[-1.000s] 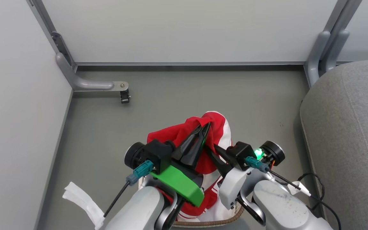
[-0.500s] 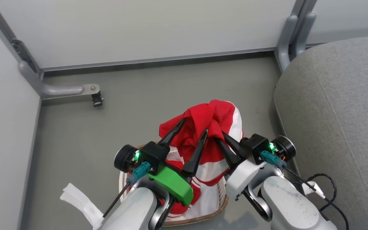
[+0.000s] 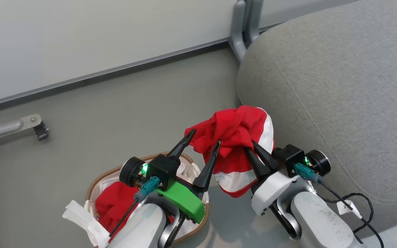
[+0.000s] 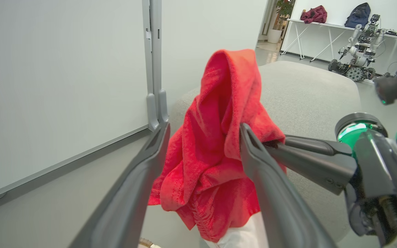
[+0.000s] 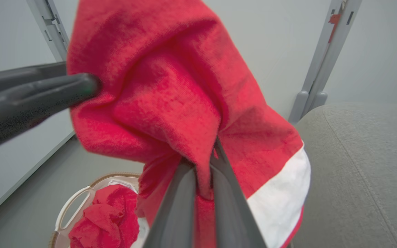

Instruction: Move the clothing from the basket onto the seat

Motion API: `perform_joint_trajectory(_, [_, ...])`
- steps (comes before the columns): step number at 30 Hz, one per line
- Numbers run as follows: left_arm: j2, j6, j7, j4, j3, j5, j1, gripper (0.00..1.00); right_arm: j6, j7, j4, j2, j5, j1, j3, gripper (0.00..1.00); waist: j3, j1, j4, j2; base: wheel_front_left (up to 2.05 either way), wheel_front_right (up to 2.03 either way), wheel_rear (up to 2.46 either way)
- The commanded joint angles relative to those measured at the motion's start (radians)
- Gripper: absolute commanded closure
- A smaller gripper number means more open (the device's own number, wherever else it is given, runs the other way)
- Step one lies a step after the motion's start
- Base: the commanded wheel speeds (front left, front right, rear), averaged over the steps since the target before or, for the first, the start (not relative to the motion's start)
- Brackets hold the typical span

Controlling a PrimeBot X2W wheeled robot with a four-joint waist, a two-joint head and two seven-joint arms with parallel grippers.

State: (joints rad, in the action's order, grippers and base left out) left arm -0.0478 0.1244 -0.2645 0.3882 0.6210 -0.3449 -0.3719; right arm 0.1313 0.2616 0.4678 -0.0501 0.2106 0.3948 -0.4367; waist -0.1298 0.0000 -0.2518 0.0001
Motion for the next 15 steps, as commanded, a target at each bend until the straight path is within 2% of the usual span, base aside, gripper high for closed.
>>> perform_joint_trajectory(1, [-0.005,0.005,0.0,0.0,0.0,0.013,0.013,0.0,-0.001,0.005,-0.006,-0.003,0.0,-0.02,0.007,1.0,-0.017,0.0,-0.125,-0.0001,0.0,0.0,0.0])
perform_joint_trajectory(9, [-0.005,0.007,0.0,-0.003,0.002,0.006,0.03,0.0,-0.001,0.005,-0.022,-0.003,-0.011,-0.05,0.041,1.0,-0.01,0.0,-0.276,-0.0001,0.0,0.0,0.0])
perform_joint_trajectory(15, [-0.006,0.007,0.0,0.005,0.063,-0.022,-0.003,0.0,-0.001,0.005,-0.043,-0.001,-0.051,-0.08,0.112,1.0,-0.027,0.0,-0.29,-0.0001,0.0,0.0,0.0])
